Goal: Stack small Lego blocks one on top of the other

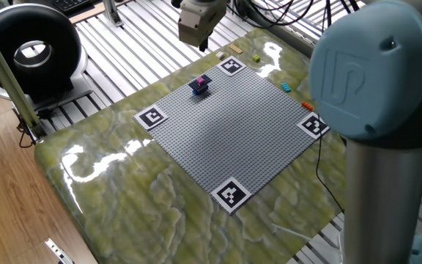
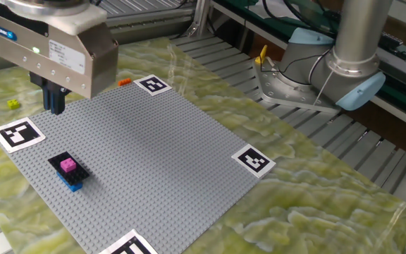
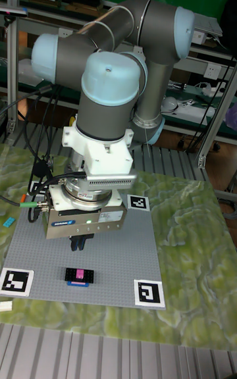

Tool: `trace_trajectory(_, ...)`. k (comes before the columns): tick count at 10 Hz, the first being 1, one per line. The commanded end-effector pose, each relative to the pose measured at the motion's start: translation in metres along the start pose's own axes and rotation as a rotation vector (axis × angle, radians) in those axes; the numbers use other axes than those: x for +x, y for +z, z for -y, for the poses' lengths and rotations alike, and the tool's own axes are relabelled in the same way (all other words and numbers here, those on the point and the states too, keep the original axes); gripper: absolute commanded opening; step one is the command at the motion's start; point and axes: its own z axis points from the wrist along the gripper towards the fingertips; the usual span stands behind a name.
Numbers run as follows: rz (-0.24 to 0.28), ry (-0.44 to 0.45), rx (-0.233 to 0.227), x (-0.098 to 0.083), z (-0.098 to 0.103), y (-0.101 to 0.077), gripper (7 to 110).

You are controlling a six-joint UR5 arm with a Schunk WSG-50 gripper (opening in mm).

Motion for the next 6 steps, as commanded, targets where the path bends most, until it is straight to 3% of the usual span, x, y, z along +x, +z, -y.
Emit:
trace_trajectory(1, 0.006, 0.007, -0.021, -0.005, 0.012, 0.001, 7)
trace_trajectory(2, -0.005, 0.007, -0.029, -0.007, 0.030, 0.001, 7)
trace_trajectory(3, -0.030, -0.005, -0.016, -0.005, 0.063, 0.000, 7)
trace_trajectory(4, -0.029, 0.001, -0.039, -0.007, 0.082, 0.002, 7)
trace_trajectory(5, -0.012, 0.012, -0.087, -0.012, 0.089, 0.011, 7)
trace_trajectory(6, 0.010, 0.003, -0.071, -0.020, 0.103, 0.027, 7)
